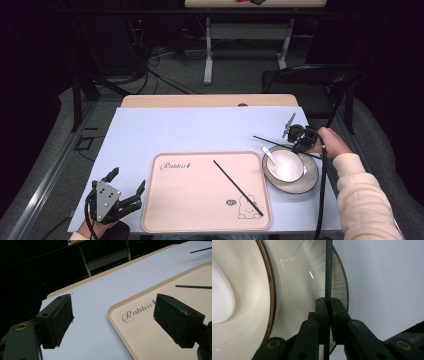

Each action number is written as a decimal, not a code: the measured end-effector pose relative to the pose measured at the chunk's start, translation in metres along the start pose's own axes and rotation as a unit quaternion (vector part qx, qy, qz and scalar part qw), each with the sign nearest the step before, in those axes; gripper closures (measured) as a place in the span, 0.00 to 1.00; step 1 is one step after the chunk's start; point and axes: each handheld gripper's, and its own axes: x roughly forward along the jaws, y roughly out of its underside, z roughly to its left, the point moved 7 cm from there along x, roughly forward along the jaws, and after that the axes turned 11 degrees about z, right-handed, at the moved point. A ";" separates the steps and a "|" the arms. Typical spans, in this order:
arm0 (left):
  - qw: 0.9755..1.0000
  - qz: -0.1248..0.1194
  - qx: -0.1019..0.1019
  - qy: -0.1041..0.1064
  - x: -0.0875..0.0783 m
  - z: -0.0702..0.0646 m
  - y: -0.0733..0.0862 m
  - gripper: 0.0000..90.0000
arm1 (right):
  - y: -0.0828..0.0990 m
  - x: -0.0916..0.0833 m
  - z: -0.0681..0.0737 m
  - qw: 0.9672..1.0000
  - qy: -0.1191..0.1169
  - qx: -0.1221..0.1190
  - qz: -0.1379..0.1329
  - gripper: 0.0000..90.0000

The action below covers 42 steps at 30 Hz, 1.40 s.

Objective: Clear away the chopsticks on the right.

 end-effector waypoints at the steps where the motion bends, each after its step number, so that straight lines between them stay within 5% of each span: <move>1: 1.000 0.000 0.000 0.000 0.000 0.000 0.000 0.17 | 0.000 -0.002 -0.001 1.000 0.002 0.002 -0.003 0.95; 11: 1.000 0.001 0.000 0.000 0.000 -0.001 0.000 0.17 | 0.002 -0.036 -0.003 0.998 0.029 0.047 -0.031 0.95; 17: 1.000 0.002 0.000 0.000 0.000 -0.001 0.000 0.17 | 0.000 -0.062 -0.001 0.993 0.052 0.096 -0.044 0.95; 25: 1.000 0.003 0.000 0.000 0.001 -0.001 0.000 0.17 | -0.006 -0.089 0.015 0.988 0.041 0.139 -0.050 0.95; 30: 1.000 0.006 0.003 0.000 0.001 -0.001 0.000 0.17 | -0.013 -0.109 0.037 0.976 -0.001 0.204 -0.073 0.95; 34: 1.000 0.006 0.002 0.000 0.001 -0.001 0.000 0.17 | -0.021 -0.116 0.052 0.972 -0.001 0.220 -0.080 0.95; 39: 1.000 0.004 0.003 -0.001 0.001 -0.001 0.000 0.17 | -0.036 -0.113 0.070 0.977 0.003 0.205 -0.063 0.95; 42: 1.000 0.004 0.003 -0.001 0.001 -0.001 0.000 0.17 | -0.044 -0.115 0.078 0.976 0.000 0.206 -0.064 0.95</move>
